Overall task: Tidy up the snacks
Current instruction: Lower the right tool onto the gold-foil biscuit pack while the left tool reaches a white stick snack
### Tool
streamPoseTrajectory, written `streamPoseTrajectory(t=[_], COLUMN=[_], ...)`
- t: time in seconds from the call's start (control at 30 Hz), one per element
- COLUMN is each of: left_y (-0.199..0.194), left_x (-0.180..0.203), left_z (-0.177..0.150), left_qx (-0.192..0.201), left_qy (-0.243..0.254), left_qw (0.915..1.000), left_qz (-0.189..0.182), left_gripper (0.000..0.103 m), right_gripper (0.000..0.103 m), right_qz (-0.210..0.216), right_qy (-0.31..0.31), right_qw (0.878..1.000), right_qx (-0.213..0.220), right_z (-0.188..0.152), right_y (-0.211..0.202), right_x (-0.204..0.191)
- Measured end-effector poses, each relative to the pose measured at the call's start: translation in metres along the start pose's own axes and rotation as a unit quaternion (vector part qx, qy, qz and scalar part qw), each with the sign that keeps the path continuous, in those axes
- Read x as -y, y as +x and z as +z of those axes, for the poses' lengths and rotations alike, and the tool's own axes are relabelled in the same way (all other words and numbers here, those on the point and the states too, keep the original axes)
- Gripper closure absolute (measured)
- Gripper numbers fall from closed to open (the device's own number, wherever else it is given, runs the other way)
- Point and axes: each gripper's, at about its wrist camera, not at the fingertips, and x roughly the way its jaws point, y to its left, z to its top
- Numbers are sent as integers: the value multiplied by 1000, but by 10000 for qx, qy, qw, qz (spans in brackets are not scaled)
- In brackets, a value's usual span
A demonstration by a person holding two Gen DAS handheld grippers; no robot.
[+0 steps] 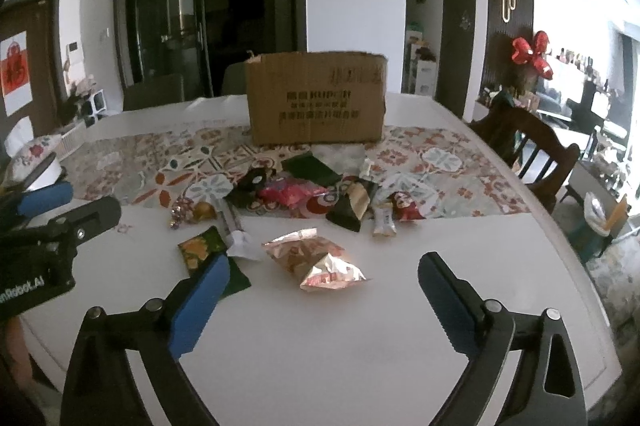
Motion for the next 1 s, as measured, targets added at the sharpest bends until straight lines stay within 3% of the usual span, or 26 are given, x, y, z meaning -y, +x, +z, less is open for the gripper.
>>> streamPoseTrajectory(t=[0.3,0.53,1.0], left_y=[51,89,138], left_x=[11,17,23], left_z=[12,15,11], left_qx=[-520,-919,-1486], left_qy=[-231,-414,-666], left_qw=[9973,9927,9839], left_qz=[-463,-666,-744], left_gripper=[47,52,66], right_gripper=[19,25,34], right_qz=[279,518,879], right_qy=[151,342,513], right_qw=[9984,9953,9881], right_qx=[-466,-746,-1151], right_z=[3,4,7], right_y=[40,65,98], right_x=[10,20,29])
